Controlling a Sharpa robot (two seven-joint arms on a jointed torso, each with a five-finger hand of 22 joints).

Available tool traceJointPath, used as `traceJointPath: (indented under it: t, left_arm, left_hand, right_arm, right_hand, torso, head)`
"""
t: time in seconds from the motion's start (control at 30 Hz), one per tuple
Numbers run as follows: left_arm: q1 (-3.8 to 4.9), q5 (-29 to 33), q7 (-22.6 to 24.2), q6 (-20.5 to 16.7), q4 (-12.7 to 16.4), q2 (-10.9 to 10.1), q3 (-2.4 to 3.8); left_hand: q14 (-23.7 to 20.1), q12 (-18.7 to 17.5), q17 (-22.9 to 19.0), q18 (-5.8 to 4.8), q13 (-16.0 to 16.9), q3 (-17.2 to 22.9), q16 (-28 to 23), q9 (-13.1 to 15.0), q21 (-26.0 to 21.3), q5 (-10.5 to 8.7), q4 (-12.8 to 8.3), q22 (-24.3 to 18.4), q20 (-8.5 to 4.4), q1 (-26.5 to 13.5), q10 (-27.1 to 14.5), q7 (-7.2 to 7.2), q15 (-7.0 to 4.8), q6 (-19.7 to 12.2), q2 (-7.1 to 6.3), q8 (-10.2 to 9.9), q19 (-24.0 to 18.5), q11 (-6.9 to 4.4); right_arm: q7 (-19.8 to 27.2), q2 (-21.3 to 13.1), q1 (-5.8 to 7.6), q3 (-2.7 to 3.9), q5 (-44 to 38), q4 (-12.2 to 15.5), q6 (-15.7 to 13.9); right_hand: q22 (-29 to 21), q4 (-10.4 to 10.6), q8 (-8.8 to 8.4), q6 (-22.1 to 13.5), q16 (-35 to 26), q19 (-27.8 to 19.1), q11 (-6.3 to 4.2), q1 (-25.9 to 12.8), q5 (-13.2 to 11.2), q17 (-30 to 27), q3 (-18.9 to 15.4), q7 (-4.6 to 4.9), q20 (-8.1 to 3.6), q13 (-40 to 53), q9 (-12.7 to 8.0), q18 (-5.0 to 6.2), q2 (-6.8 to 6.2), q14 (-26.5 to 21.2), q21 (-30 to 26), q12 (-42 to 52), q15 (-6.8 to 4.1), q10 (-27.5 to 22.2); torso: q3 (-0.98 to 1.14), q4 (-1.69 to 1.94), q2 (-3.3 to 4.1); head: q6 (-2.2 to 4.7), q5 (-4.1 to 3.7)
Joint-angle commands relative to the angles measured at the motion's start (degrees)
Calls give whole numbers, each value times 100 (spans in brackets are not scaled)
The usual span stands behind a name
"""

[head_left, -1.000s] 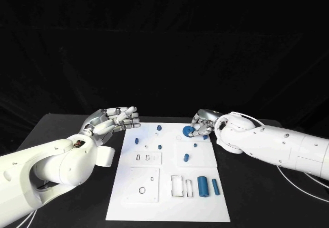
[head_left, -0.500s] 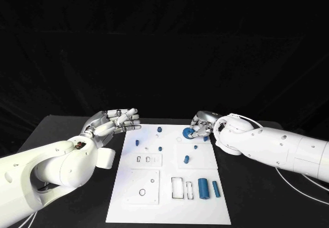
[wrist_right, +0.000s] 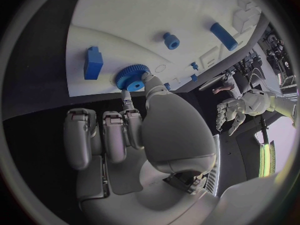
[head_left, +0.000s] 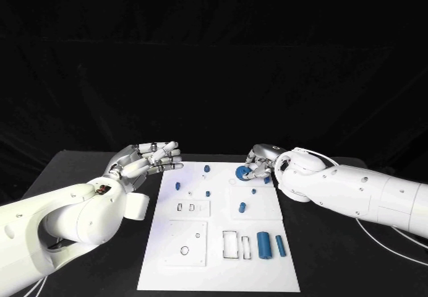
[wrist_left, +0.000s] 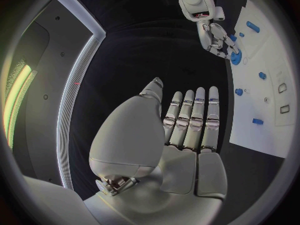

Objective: Assemble the parts on the task board

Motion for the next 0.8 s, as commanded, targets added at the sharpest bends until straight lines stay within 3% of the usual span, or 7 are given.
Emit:
traceJointPath:
  t: [0.03, 0.17, 0.27, 0.33, 0.53, 0.8]
  left_arm:
    - [8, 9, 4, 118, 8, 13, 5]
    - [8, 9, -4, 123, 8, 14, 5]
    - [8, 9, -12, 119, 4, 14, 5]
    - [8, 9, -18, 108, -2, 17, 5]
    - [7, 9, -30, 87, -16, 20, 5]
    - [7, 9, -40, 69, -28, 16, 5]
  left_hand:
    - [-26, -29, -7, 87, -6, -21, -41, -7, 28, -31, -2, -7, 0, 53, -19, 34, 6, -26, -17, -39, 23, 26]
    - [-27, -38, -7, 87, -6, -25, -47, -7, 28, -31, -2, -9, 0, 54, -28, 37, 8, -33, -19, -45, 22, 30]
    - [-27, -40, -7, 87, -6, -25, -49, -8, 28, -30, -2, -9, 0, 54, -30, 38, 9, -35, -19, -47, 22, 30]
    - [-25, -63, -5, 87, -7, -33, -64, -8, 27, -30, -3, -13, 0, 59, -56, 47, 14, -55, -21, -64, 20, 39]
    - [-23, -75, -4, 87, -7, -35, -70, -8, 28, -29, -4, -15, 0, 62, -69, 52, 17, -66, -21, -73, 20, 44]
    - [-18, -90, -2, 87, -6, -29, -80, -8, 28, -26, -17, -18, 0, 87, -84, 59, 19, -79, -16, -85, 19, 49]
  right_arm:
    - [-132, 16, -28, -22, -427, 8, 143]
    - [-147, 13, -37, -24, -596, 26, -15]
    - [-165, -10, -50, -24, -723, 114, -350]
    - [-157, -28, -56, -23, -757, 190, -558]
    - [-176, -75, -54, -18, -852, 489, -1013]
    - [-208, 36, -22, -14, -1015, 771, -1250]
  right_hand:
    - [821, 8, 53, 79, 37, 150, -22, 17, -29, 1294, 18, -11, -16, 813, 19, -107, 6, 552, 47, 98, 10, 176]
    - [906, -4, 86, 175, 58, 207, -51, 61, -40, 1342, 65, -45, -34, 978, 44, -127, 35, 562, 105, 256, -12, 286]
    - [979, -26, 83, 239, 73, 255, -80, 183, -411, 1378, 255, -75, -62, 1072, 59, -145, 145, 570, 155, 343, -41, 347]
    - [1022, -23, 63, 274, 85, 284, -91, 199, -499, 1408, 348, -79, -71, 1130, 70, -155, 151, 576, 185, 395, -46, 383]
    - [1040, -45, 42, 332, 89, 294, -104, 253, -440, 1419, 488, -101, -82, 1184, 88, -159, 176, 578, 195, 444, -60, 417]
    - [1062, -60, -19, 340, 97, 307, -104, 256, -336, 1439, 602, -95, -90, 1216, 94, -164, 117, 583, 208, 472, -62, 436]
  torso:
    - [2, 1, 0]
    - [0, 4, -2]
    - [6, 0, -4]
    - [10, 1, 2]
    - [2, 2, 3]
    - [5, -6, 4]
  head:
    - [12, 15]
    - [20, 18]
    - [33, 35]
    - [30, 39]
    - [0, 68]
    - [-46, 117]
